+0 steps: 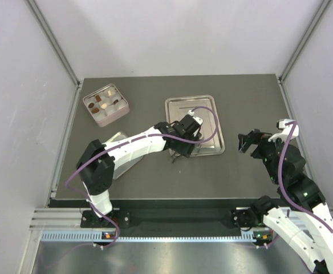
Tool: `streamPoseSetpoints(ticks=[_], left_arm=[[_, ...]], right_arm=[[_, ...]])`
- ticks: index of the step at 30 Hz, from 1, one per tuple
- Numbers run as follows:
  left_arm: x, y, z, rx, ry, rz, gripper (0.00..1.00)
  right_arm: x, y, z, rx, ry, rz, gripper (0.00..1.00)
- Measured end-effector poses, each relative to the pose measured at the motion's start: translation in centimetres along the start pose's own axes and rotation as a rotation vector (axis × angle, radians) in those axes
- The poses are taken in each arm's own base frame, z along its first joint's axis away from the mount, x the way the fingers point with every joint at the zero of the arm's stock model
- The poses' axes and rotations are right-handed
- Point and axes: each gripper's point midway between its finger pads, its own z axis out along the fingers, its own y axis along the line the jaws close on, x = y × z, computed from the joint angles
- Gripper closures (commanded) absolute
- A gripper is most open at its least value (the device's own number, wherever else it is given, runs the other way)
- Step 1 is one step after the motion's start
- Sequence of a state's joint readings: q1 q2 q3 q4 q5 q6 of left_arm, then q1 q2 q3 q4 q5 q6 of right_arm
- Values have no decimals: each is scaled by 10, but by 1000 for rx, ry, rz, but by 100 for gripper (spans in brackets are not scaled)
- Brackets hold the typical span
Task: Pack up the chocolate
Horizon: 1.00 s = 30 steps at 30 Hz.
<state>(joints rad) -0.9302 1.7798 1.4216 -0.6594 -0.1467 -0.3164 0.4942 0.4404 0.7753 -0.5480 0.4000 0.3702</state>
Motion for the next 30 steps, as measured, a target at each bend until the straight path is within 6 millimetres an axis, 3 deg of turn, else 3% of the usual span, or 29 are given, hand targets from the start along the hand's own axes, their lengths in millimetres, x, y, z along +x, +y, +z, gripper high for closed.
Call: streamPoseSetpoints(ticks=[14, 22, 27, 30], left_arm=[[5, 1, 6, -7, 16, -4, 60], [-1, 13, -8, -70, 22, 7, 60], [-22, 37, -28, -129, -18, -14, 61], [-39, 71, -44, -175, -54, -61, 60]], right_arm=[[0, 0, 0, 0, 0, -1, 0], [-5, 1, -1, -3, -10, 4, 0], [-5, 1, -2, -3, -11, 4, 0], [-5, 1, -2, -5, -12, 5, 0]])
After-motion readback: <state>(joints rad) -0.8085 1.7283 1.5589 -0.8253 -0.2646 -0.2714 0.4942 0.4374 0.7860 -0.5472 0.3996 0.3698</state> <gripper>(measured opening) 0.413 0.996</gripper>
